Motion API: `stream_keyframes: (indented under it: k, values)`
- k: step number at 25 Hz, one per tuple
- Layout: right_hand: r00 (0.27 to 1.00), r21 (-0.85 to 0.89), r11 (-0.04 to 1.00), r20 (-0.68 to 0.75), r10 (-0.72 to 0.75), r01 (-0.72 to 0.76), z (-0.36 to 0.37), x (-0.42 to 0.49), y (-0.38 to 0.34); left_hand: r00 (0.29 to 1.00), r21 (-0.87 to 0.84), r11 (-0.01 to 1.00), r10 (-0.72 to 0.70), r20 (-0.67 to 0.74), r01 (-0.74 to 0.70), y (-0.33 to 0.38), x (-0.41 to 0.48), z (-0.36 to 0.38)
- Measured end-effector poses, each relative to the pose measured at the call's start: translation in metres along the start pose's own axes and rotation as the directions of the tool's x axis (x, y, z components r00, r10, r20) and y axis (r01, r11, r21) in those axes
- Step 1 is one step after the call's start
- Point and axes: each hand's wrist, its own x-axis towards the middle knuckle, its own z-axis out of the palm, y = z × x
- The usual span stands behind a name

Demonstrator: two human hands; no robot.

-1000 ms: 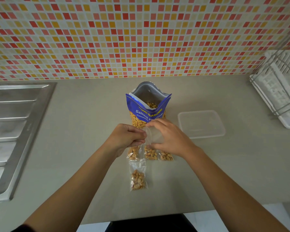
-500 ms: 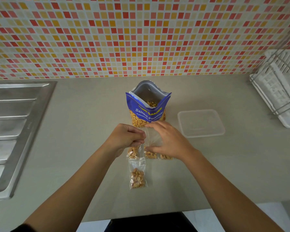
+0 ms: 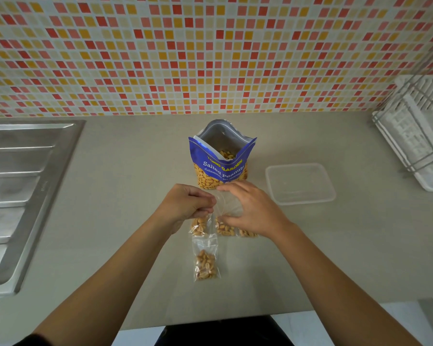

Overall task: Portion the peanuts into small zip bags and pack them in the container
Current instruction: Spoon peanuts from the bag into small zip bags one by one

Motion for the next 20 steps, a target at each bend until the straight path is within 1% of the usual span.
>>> stream_keyframes:
  k: [2,4,5,6,7,8,9,10,11,12,13,15,17,18,20]
  values:
    - [1.000,0.030,1.000,-0.027,-0.005,0.006,-0.001,0.001,-0.001,1.000,0.021,1.000,0.022,0.005,-0.022,0.001,-0.001,-0.001]
    - [0.996,0.103,0.995,-0.093,-0.002,0.012,-0.003,0.000,0.001,0.996,0.035,0.996,0.079,0.027,-0.080,0.004,-0.006,-0.002]
    - [0.990,0.157,0.988,-0.139,0.016,0.006,-0.004,-0.002,0.002,0.990,0.021,0.990,0.138,0.016,-0.138,0.007,-0.008,-0.004]
    - [0.982,0.214,0.977,-0.183,0.045,-0.004,-0.006,-0.003,0.004,0.973,0.000,0.974,0.227,-0.039,-0.227,0.012,-0.008,-0.007]
    - [0.973,0.265,0.964,-0.219,0.073,-0.013,-0.008,-0.005,0.005,0.932,0.001,0.941,0.335,-0.137,-0.338,0.019,-0.007,-0.013]
    - [0.965,0.305,0.952,-0.246,0.094,-0.015,-0.011,-0.007,0.005,0.861,0.066,0.895,0.444,-0.248,-0.442,0.029,-0.003,-0.019]
    - [0.958,0.339,0.941,-0.265,0.109,-0.013,-0.014,-0.007,0.006,0.780,0.193,0.846,0.534,-0.327,-0.497,0.040,0.005,-0.026]
    - [0.952,0.367,0.930,-0.281,0.122,-0.011,-0.015,-0.007,0.006,0.716,0.349,0.797,0.600,-0.357,-0.493,0.051,0.013,-0.031]
    - [0.945,0.391,0.920,-0.297,0.135,-0.008,-0.017,-0.007,0.006,0.694,0.484,0.752,0.634,-0.342,-0.448,0.061,0.021,-0.034]
    - [0.939,0.411,0.911,-0.312,0.146,-0.005,-0.017,-0.007,0.006,0.714,0.581,0.713,0.634,-0.296,-0.392,0.068,0.030,-0.034]
    - [0.933,0.425,0.905,-0.326,0.155,-0.002,-0.018,-0.006,0.006,0.753,0.633,0.688,0.612,-0.242,-0.355,0.072,0.037,-0.033]
    - [0.926,0.434,0.901,-0.341,0.162,0.003,-0.019,-0.006,0.006,0.809,0.657,0.683,0.557,-0.185,-0.320,0.077,0.044,-0.028]
    - [0.926,0.428,0.904,-0.340,0.164,-0.003,-0.019,-0.005,0.007,0.824,0.665,0.690,0.532,-0.196,-0.288,0.081,0.048,-0.025]
    - [0.926,0.423,0.906,-0.339,0.165,-0.006,-0.020,-0.005,0.008,0.823,0.691,0.672,0.531,-0.200,-0.265,0.085,0.049,-0.024]
    - [0.924,0.413,0.911,-0.345,0.166,-0.009,-0.021,-0.004,0.010,0.805,0.766,0.596,0.563,-0.184,-0.241,0.092,0.048,-0.022]
